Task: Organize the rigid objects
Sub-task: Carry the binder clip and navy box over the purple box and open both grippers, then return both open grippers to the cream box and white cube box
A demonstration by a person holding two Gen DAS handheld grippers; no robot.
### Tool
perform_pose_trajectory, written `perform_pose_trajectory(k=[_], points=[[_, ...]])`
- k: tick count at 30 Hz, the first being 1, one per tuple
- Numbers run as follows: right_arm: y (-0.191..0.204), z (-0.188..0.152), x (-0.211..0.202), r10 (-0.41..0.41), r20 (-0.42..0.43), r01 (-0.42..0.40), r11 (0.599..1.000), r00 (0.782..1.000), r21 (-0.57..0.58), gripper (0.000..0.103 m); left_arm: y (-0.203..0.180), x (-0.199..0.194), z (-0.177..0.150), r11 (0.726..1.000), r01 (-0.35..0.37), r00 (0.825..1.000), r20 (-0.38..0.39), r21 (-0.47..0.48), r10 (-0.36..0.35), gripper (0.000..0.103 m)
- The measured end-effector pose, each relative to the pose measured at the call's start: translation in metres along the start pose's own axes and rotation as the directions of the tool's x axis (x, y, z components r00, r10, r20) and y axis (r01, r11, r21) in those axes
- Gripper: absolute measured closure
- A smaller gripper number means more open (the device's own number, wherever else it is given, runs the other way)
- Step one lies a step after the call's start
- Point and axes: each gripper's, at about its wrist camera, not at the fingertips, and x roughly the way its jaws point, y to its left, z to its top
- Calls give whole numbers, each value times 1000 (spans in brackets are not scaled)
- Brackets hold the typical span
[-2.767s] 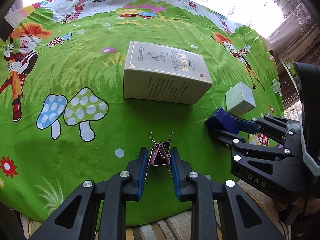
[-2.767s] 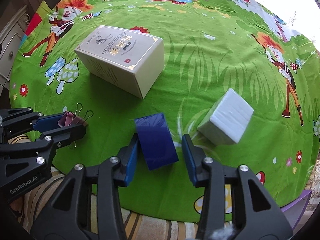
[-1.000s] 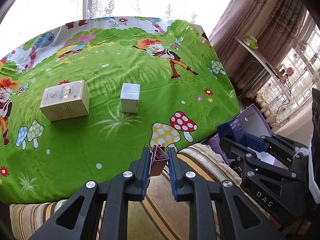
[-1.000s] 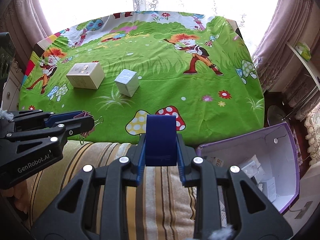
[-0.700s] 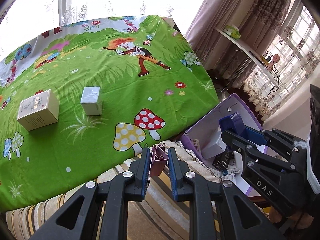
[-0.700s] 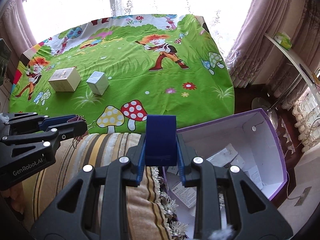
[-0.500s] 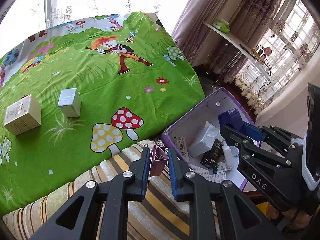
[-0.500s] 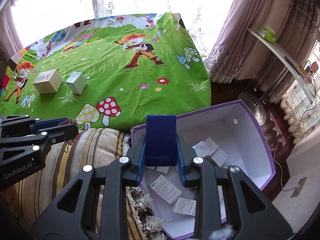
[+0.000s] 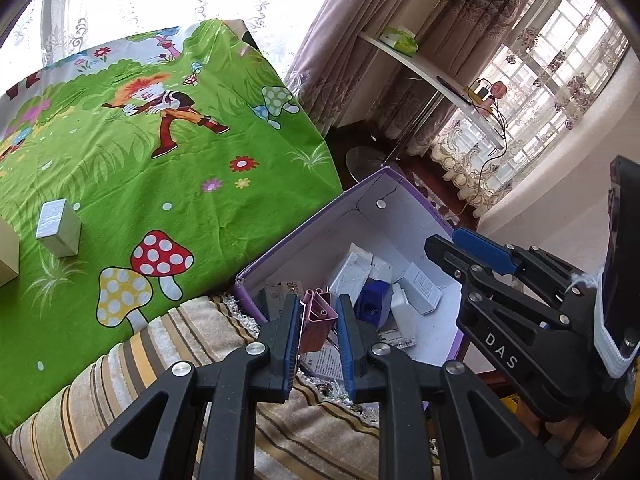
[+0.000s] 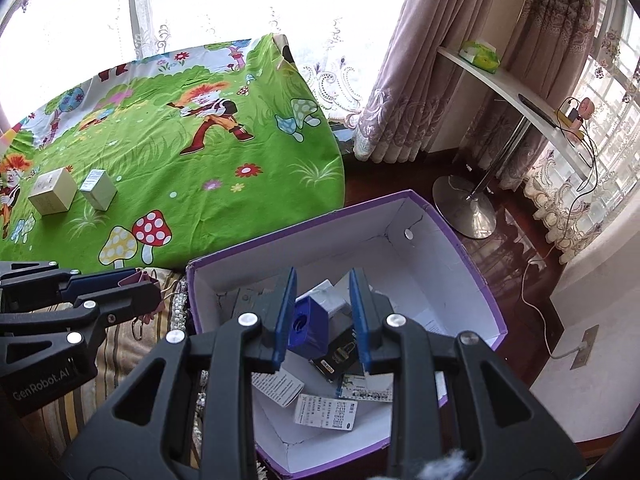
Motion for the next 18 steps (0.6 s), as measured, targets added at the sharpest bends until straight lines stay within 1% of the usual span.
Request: perform_pose_trajectory(k=[3,6,12,14,16,18], points=[[-8,2,-2,-13,7,13,1000,1000,15,72,-8,3,5,1000,25,1000,1,13,-25,84],[-14,4,-4,-21,12,21,999,1000,28,72,-12,6,7,998,65,998,-13,8,-65,82],[-16,5,-3,-14,5,13,999,1000,41,71,-8,4,9,998,66,998,-5,-5,-66,78],[-15,5,-4,-4,4,3,999,1000,39,66,-3,0,9,998,62,998,3,-15,-62,77],[-11,6,-5,4,9,-4,999,1000,38,52,1,-3,10,998,58,998,10,-27,-58,75],[-7,7,-8,10,21,-11,999,1000,35,44,6,-7,11,998,56,998,21,-39,-55,72]])
